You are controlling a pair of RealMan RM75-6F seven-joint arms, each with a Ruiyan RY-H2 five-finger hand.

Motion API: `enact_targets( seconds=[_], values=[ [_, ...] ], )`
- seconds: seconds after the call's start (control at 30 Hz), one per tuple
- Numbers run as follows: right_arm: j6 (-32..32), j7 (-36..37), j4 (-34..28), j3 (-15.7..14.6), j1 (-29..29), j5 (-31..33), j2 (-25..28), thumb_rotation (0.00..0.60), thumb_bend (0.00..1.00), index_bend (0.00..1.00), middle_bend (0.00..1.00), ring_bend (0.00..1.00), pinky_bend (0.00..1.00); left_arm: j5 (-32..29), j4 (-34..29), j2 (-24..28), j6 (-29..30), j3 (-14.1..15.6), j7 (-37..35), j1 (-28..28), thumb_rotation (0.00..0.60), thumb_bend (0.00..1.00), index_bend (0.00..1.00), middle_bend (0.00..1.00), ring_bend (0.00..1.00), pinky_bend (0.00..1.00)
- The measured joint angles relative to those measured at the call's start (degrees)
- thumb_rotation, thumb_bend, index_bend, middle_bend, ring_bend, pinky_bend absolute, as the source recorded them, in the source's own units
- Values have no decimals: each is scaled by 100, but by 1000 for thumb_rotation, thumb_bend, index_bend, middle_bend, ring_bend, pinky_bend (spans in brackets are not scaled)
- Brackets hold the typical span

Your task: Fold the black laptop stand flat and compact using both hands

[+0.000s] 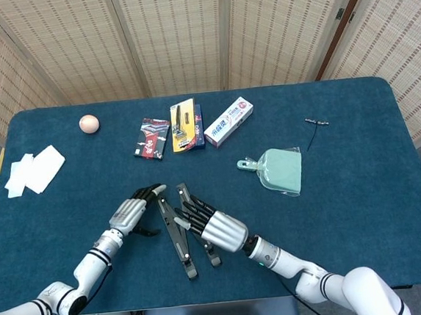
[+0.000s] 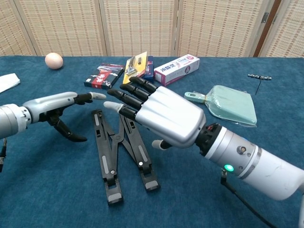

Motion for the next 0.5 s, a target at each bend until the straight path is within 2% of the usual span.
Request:
enact_targets(
  seconds=[0.17,0.33,0.5],
  values=[
    [-469,331,-1142,-35,250,24,795,600,0,0,0,0,0,-197,-320,383,418,-43,270,310,600,171,0,0,0,0],
    [-1496,767,-2632,-67,812,25,1993,600,0,0,0,0,0,-439,-678,720,802,-116,594,613,600,170,0,0,0,0],
    [-2562,1428,-3327,-129,1625,-83,2802,600,0,0,0,0,0,-600,-1043,1037,1033,-172,757,849,600,171,0,0,0,0]
  ],
)
